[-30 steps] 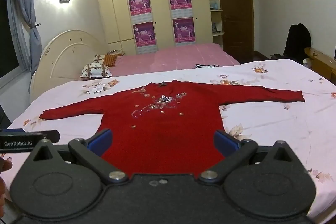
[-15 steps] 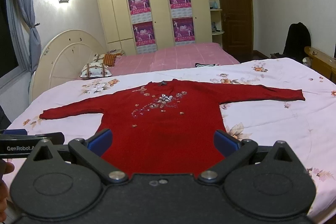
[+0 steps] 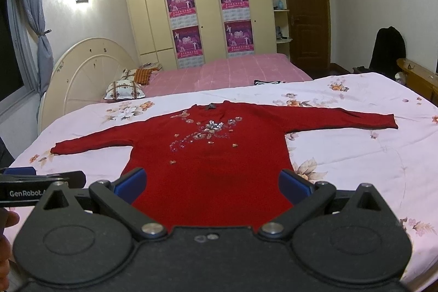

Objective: Fold small clothes

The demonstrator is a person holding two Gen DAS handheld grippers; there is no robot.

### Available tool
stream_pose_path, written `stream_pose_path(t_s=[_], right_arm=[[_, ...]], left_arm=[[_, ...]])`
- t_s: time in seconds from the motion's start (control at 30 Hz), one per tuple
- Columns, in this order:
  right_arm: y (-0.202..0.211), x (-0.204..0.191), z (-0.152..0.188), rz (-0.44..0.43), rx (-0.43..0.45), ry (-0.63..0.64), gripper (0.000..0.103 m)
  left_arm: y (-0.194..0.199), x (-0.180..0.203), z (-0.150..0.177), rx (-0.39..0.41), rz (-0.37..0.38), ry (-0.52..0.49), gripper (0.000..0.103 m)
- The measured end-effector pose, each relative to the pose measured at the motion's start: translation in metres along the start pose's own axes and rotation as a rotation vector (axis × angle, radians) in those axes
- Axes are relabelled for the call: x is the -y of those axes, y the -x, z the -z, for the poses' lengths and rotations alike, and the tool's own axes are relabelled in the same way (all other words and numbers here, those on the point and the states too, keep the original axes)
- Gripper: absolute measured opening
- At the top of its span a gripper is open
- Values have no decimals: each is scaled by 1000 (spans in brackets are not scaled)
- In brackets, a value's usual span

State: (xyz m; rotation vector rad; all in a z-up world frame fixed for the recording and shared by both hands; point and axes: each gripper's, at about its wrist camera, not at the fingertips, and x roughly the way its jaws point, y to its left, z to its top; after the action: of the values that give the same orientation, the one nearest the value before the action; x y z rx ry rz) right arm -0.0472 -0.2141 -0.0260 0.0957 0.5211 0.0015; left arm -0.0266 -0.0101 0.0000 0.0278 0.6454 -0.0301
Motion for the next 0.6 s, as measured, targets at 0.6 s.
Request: stream_pose_path(t_s=[0.6], right_arm=[[-5,9,1,14,-21,-16,102]], left_arm=[[1,10,-1,-8,5,-24,103]])
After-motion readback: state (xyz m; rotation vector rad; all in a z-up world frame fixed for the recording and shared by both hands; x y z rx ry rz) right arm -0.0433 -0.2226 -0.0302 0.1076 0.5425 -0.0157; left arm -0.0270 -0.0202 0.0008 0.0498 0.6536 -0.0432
